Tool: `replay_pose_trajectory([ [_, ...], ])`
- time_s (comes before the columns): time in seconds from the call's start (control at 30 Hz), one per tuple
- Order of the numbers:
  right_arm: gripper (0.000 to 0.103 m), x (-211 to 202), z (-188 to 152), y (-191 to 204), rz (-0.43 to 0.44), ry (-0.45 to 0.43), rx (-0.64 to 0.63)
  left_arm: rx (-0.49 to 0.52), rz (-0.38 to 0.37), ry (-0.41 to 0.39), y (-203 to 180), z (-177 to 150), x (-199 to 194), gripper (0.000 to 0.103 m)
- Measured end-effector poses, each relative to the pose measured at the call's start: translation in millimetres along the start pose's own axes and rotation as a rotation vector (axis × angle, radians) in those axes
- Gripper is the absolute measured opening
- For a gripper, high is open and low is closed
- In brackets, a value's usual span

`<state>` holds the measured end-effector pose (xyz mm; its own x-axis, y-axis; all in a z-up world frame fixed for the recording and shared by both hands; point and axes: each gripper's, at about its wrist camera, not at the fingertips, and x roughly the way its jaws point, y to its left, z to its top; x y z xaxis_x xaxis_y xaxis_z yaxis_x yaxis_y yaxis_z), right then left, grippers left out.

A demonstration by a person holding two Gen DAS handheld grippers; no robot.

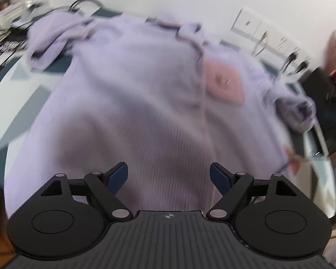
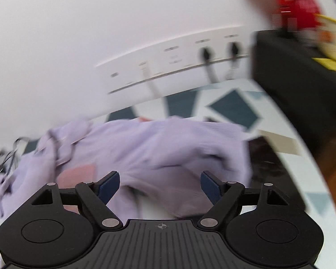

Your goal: Fold clothes

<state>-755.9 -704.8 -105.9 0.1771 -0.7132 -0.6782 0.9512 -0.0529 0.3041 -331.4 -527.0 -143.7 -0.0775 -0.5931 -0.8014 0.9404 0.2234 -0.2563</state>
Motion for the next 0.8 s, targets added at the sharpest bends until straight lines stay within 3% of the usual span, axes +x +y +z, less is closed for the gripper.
replay_pose_trajectory([
  [0.2,0.076,-52,-23,-18,-0.177,-0.093,0.051,0.057,-0.060,-0.009,11,23,25,0.082],
  [0.3,0.076,-71,-32,-16,-0.251,-0.127,-0.010,0.121,-0.089,0.030,-1,22,49,0.082],
  [0.4,0.076,-73,-36,-10,-0.276,-0.123,-0.109,0.234,-0.055,0.064,-24,11,69,0.082],
  [0.53,0.076,-52,-33,-6,-0.307,-0.115,-0.212,0.352,0.021,0.085,-44,-2,91,0.089],
  [0.6,0.076,-34,-29,-3,-0.299,-0.109,-0.252,0.364,0.045,0.105,-50,0,96,0.091],
  [0.8,0.076,37,-10,6,-0.244,-0.064,-0.356,0.228,0.040,0.178,-45,25,101,0.092],
])
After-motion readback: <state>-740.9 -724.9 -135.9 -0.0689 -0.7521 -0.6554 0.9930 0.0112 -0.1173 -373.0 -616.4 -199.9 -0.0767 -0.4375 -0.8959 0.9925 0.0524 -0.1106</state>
